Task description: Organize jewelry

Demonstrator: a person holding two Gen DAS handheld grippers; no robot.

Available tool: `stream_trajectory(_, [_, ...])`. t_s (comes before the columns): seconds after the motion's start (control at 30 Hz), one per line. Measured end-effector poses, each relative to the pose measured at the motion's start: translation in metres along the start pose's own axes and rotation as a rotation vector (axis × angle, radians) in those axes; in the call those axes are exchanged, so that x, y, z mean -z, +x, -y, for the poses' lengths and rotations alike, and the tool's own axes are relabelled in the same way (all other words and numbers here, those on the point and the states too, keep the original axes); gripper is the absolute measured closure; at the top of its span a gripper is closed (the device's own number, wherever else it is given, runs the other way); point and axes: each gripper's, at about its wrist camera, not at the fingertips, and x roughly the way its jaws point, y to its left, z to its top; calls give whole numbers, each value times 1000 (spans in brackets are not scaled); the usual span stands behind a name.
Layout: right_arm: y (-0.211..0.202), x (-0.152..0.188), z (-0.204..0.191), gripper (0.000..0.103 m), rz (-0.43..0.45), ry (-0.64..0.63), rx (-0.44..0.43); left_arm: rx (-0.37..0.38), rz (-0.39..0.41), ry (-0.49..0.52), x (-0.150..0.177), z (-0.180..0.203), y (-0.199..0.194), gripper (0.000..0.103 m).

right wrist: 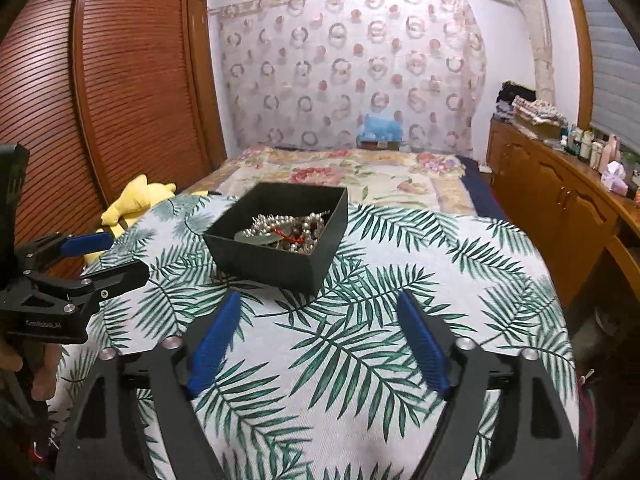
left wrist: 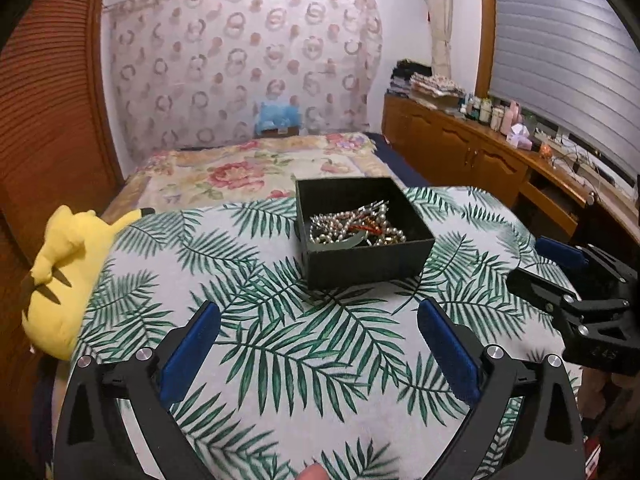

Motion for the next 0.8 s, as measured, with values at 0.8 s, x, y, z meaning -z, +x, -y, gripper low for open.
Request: stream_trajectory(0.8, [-73,-7,1,3,142,38,50,-39,141,0,-1,15,-76,8])
